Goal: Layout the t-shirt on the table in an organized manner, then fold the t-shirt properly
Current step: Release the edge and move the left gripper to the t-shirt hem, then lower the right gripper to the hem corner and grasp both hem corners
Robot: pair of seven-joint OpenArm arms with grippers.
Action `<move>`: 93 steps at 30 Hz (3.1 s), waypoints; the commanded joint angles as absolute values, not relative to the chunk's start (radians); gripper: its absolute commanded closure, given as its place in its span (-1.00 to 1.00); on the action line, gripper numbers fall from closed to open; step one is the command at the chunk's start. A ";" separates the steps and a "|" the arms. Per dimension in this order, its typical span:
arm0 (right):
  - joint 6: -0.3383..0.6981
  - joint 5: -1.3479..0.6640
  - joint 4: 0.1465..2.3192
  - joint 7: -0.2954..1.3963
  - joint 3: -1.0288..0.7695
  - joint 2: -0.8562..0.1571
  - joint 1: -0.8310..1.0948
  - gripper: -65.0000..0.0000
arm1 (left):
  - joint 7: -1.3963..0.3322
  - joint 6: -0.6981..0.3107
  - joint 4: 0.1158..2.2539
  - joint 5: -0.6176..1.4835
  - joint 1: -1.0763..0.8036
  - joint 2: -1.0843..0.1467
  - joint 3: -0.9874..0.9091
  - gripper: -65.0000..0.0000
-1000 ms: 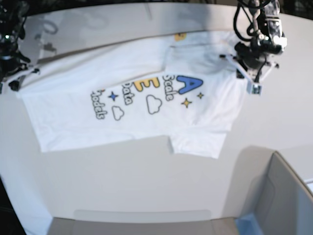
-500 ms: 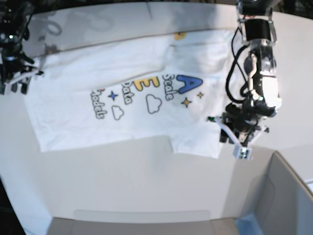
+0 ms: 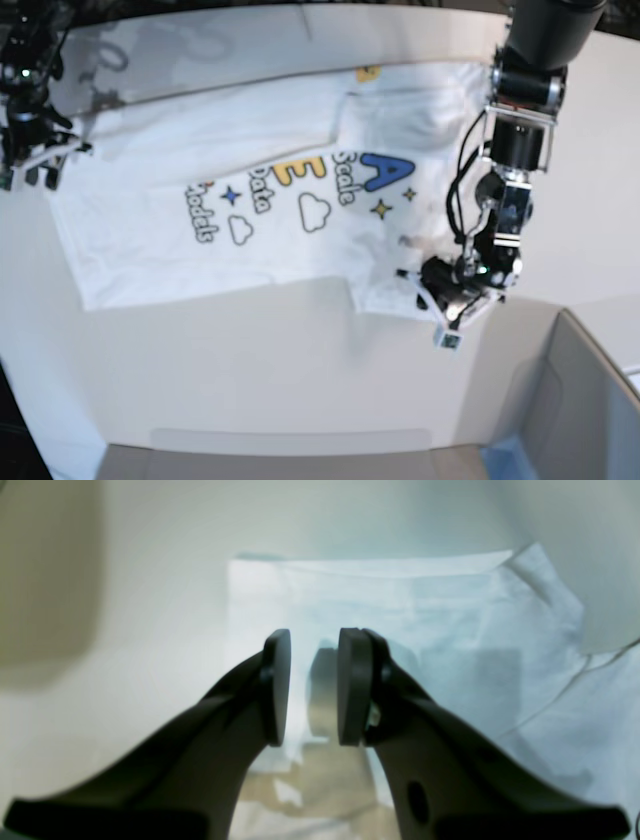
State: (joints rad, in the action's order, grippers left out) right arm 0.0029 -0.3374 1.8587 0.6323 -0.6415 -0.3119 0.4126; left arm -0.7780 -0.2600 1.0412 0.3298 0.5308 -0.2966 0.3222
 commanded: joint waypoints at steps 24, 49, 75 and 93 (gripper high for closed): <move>0.001 -0.337 1.871 0.608 -0.657 -0.332 0.404 0.32 | -0.634 -0.254 0.751 0.331 0.633 -0.306 0.443 0.54; 0.002 -0.344 1.221 0.599 -0.196 -0.621 -0.285 0.32 | -0.829 -0.255 1.293 0.335 0.518 -0.328 0.259 1.00; 0.064 -0.418 0.725 0.325 0.099 -0.521 -0.564 0.32 | -0.831 -0.255 1.300 0.335 0.484 -0.312 0.255 1.00; 0.064 -0.473 0.650 0.277 0.044 -0.532 -0.516 0.32 | -0.823 -0.255 1.300 0.335 0.464 -0.306 0.255 1.00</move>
